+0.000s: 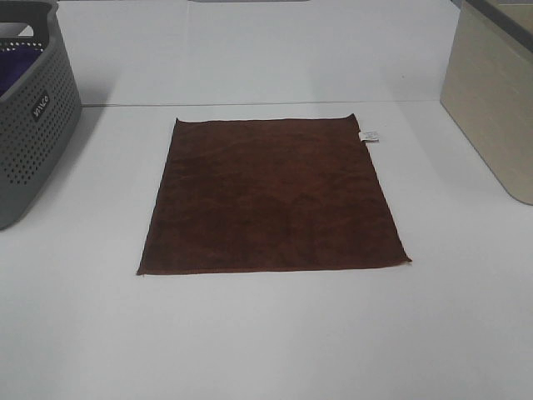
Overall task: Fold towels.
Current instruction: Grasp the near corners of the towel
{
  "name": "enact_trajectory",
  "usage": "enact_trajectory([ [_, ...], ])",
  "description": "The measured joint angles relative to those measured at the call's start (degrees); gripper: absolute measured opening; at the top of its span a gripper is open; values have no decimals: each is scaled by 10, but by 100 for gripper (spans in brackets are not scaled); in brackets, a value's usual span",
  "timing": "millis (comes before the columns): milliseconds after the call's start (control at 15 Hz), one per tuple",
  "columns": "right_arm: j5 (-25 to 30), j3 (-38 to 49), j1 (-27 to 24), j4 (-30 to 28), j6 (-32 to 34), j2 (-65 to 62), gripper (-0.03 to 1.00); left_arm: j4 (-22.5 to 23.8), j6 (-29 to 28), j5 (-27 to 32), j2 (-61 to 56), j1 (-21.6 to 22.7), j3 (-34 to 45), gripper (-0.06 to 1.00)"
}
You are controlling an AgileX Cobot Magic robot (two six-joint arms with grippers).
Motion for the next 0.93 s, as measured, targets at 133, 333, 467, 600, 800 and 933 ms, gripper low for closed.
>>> enact_trajectory([
  [133,0,0,0,0,0,0,76,0,0,0,0,0,0,69],
  [333,0,0,0,0,0,0,76,0,0,0,0,0,0,69],
  [467,0,0,0,0,0,0,76,0,0,0,0,0,0,69],
  [600,0,0,0,0,0,0,76,0,0,0,0,0,0,69],
  [800,0,0,0,0,0,0,76,0,0,0,0,0,0,69],
  [933,0,0,0,0,0,0,76,0,0,0,0,0,0,69],
])
